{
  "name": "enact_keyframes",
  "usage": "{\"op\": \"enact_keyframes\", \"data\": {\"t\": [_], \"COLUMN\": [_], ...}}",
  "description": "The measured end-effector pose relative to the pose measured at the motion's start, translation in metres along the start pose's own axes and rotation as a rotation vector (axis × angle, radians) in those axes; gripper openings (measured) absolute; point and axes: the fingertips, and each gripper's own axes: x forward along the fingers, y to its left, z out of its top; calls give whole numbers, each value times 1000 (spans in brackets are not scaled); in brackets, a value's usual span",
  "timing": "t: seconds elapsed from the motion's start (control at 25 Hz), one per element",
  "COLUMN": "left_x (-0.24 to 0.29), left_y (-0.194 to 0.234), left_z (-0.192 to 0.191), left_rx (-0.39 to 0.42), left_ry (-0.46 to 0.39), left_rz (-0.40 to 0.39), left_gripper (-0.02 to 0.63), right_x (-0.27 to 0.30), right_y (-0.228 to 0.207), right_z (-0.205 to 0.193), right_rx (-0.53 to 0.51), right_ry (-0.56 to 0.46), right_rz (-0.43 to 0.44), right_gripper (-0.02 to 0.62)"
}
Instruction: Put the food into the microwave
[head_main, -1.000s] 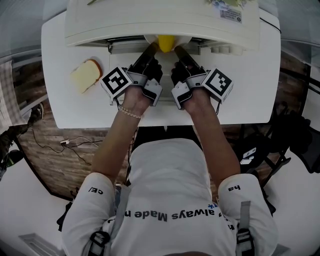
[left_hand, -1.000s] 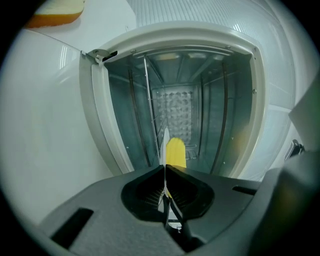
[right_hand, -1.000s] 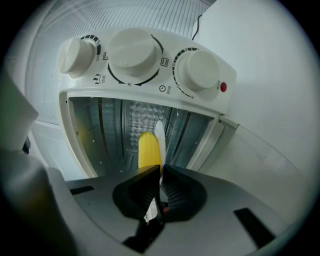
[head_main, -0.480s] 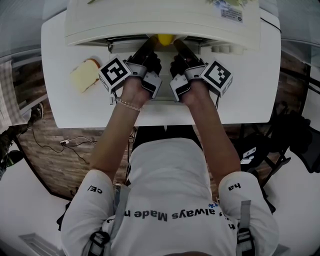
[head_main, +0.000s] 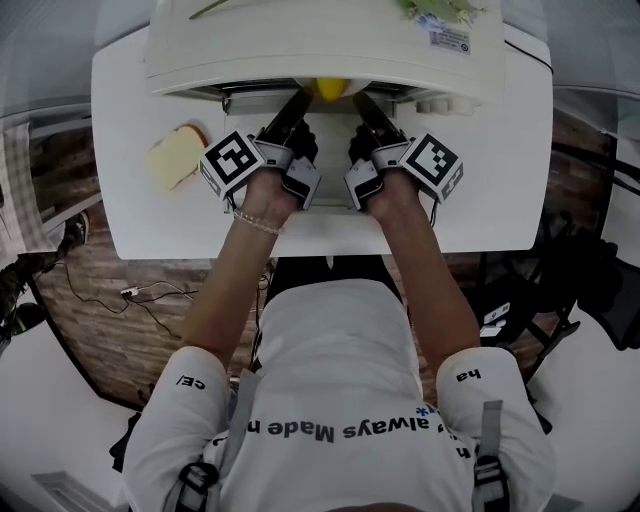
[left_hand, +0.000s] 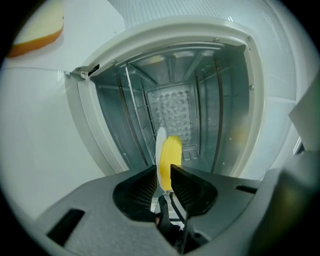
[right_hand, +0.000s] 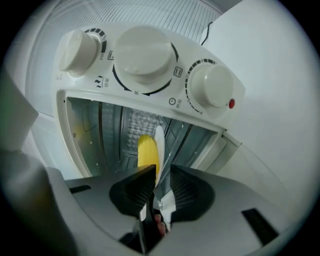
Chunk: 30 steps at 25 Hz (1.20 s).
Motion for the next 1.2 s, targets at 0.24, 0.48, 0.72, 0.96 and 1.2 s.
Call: {"op": "enact_keyframes", "data": {"t": [0.24,0.48,0.72,0.96,1.2], "left_x": [-28,-49,-68,-87,-109], "left_y": [-18,-62,-96,-138,-176], "left_z": [0,-15,-27,-37,-44], "left_rx": [18,104,279,478,640], "left_ry": [-10,-12,31,61,49], "left_rz": [-14,-71,-80,-123,-144], "left_gripper": [60,35,20,17,17], "right_x": [-19,-51,-80,-107,-132], "right_y": [12,48,85,118,158], "right_z": [0,10,4,-6,-9], "right_rx": [-49,-182,-335,-513,-746], "right_ry": [6,13,41,61,43], "right_rz": [-14,33,88,140,170], "right_gripper": [60,58,44,35,33]}}
